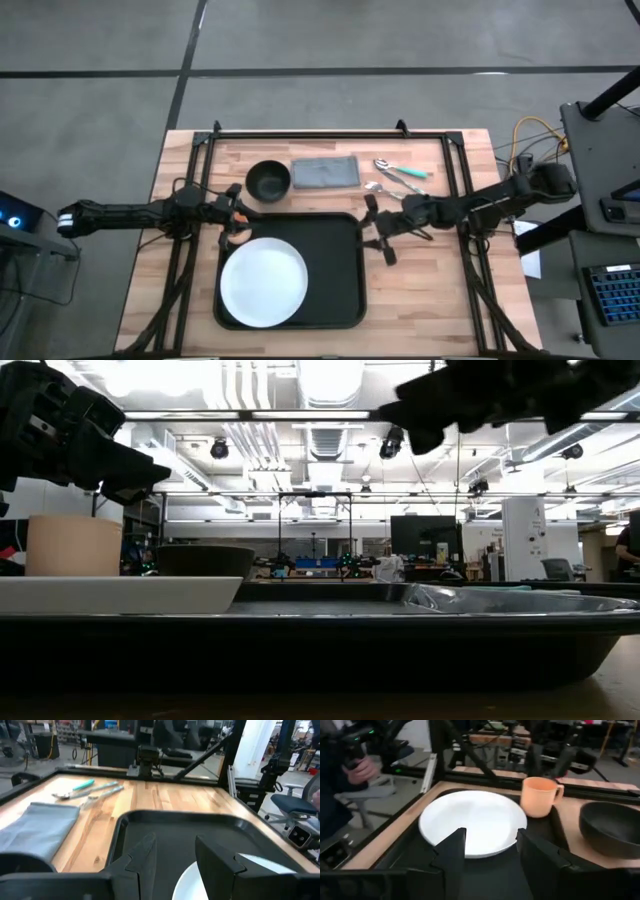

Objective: Set up tray
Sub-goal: Put the black bowl on the white plate on the black tray

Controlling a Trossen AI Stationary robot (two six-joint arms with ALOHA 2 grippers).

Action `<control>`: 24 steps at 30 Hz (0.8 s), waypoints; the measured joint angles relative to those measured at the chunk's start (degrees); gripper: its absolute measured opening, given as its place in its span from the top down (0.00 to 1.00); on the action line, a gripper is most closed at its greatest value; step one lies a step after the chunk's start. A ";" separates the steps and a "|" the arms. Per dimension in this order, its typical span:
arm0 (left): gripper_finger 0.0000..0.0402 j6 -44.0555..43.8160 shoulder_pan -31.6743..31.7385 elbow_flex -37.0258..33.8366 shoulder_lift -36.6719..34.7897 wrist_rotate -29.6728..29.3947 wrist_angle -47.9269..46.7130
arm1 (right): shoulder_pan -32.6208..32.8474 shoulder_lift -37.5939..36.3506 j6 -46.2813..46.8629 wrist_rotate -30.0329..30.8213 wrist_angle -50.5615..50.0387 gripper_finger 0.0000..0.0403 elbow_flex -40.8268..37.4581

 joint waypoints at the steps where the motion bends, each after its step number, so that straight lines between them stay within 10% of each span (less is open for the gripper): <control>1: 0.70 -0.01 -0.01 0.12 -0.01 0.00 0.37 | -0.04 -1.04 -0.50 0.59 0.09 0.58 -0.96; 24: 0.70 0.00 -0.02 0.21 0.10 -3.10 6.11 | -8.62 -24.70 0.76 -5.66 18.44 0.59 -28.33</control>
